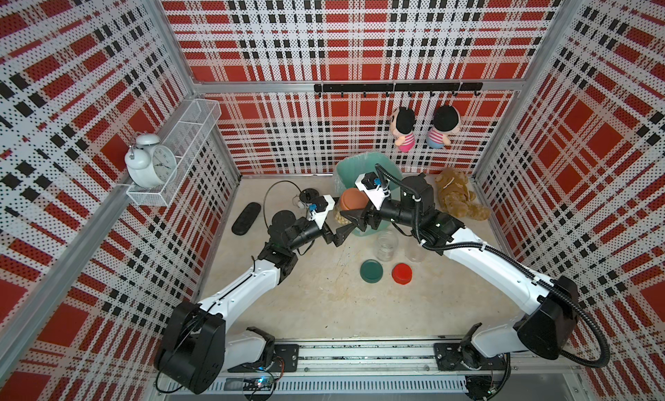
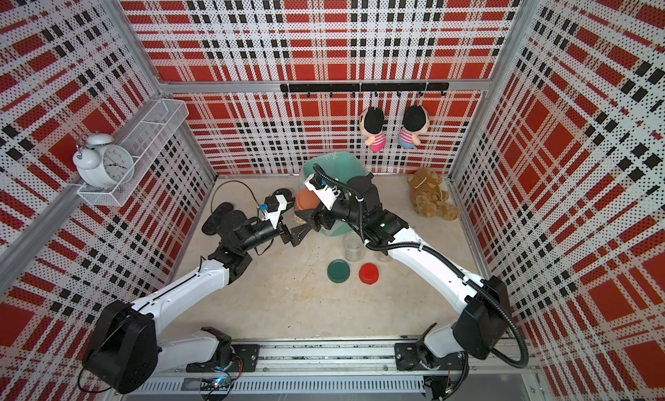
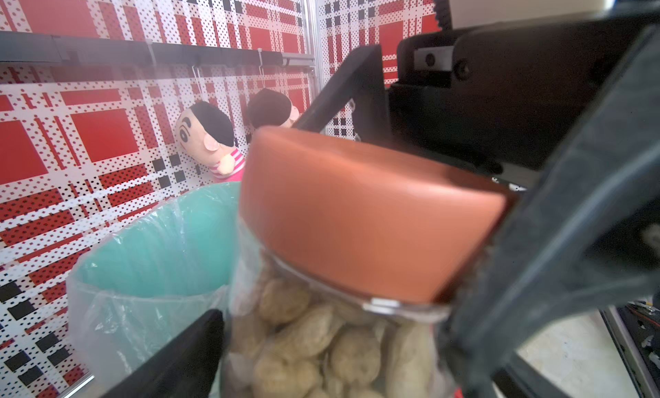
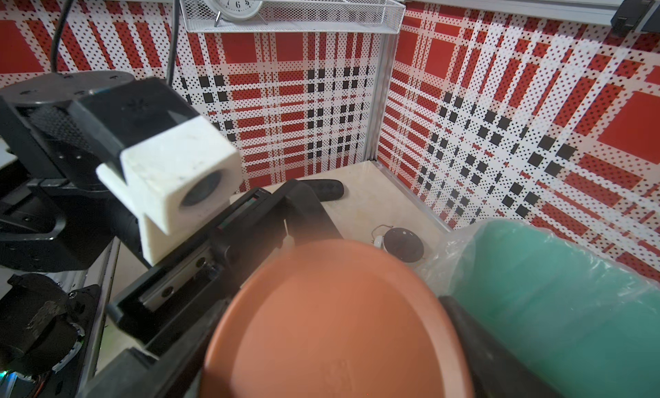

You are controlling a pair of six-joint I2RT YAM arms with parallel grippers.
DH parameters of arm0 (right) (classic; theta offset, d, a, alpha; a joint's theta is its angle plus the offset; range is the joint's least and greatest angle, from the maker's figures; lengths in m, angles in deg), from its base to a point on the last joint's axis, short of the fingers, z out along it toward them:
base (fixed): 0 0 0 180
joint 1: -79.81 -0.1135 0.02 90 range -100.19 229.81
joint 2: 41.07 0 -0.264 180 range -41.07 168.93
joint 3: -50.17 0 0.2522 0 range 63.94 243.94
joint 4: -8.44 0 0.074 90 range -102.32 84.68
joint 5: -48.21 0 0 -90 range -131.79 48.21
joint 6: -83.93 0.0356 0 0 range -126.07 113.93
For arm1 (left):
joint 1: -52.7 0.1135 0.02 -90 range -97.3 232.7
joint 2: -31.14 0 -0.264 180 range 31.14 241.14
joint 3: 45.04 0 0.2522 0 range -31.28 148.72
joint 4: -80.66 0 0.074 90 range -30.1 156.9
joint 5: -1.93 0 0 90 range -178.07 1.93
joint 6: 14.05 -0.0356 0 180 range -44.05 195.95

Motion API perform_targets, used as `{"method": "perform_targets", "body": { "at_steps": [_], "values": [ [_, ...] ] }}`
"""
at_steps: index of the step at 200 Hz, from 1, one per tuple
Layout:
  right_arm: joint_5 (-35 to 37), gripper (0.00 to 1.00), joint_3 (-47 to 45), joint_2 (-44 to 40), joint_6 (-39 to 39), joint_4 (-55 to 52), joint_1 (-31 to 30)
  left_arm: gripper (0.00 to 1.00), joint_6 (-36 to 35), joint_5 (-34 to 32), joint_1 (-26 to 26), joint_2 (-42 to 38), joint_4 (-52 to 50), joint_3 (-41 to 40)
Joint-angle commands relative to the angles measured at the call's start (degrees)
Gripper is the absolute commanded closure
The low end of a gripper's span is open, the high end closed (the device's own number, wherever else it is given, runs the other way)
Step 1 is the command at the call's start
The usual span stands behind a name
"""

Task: Empty moldy peanuts from jars
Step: Pick up the jar from the center of the board.

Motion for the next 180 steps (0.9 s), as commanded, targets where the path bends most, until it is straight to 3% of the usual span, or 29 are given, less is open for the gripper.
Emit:
{"method": "perform_targets", "body": {
  "at_steps": [1, 69, 152, 180],
  "values": [
    [-4.00, 1.00, 0.36, -0.71, 0.58, 6.04, 0.22, 0.02, 1.12, -0.50, -0.46, 0.69, 2.84, 0.75],
    [-9.70, 1.00, 0.57, -0.01, 3.52, 8.57, 1.35, 0.02, 0.32, -0.84, -1.06, 2.72, 2.79, 1.07],
    [-8.24, 1.00, 1.17, 1.11, 2.58, 4.63, 1.62, 0.00, -0.62, -0.91, -1.06, 1.24, 4.29, 0.05],
    [-8.85, 1.00, 1.01, 1.13, 3.07, 5.35, 1.62, 0.15, -0.79, 0.63, -0.92, 1.24, 4.28, 0.22]
  ]
}}
